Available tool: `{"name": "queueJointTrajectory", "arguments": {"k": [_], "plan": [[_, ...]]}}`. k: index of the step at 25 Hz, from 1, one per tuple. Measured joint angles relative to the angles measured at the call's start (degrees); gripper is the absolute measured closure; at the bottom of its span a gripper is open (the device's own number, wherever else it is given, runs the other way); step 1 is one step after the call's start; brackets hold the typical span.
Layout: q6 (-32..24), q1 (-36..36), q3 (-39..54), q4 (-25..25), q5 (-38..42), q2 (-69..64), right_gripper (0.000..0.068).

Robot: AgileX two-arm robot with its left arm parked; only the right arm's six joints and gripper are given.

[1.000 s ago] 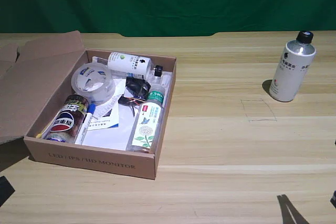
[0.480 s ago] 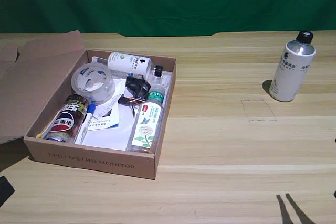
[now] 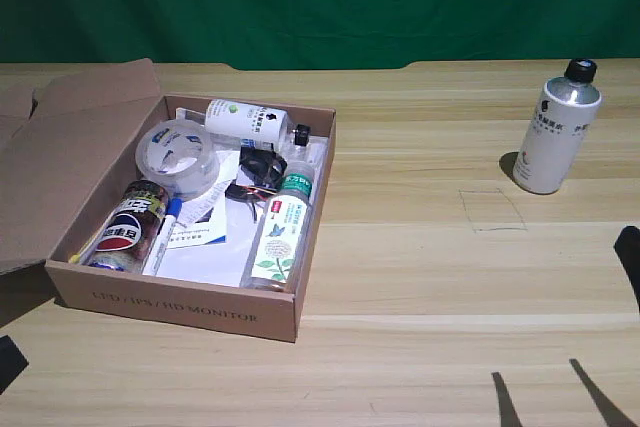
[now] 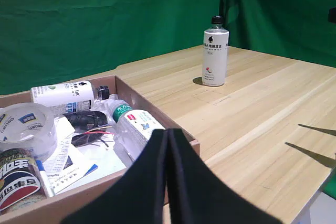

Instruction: Place the white bottle into the box.

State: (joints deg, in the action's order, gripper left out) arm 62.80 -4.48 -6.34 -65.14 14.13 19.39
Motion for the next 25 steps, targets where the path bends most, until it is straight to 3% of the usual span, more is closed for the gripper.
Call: {"name": "queueJointTrajectory", "arguments": {"k": [3, 6, 14, 25], "plan": [[-0.1, 0.0, -2.3, -5.7, 2.0, 0.0, 0.0003], [-0.2, 0.0, -3.0, -7.8, 2.3, 0.0, 0.0010], [3.4, 0.0, -5.2, -7.9, -12.4, 2.4, 0.0048], [10.0, 2.3, -19.2, -7.8, -13.6, 34.6, 0.0050]]}}
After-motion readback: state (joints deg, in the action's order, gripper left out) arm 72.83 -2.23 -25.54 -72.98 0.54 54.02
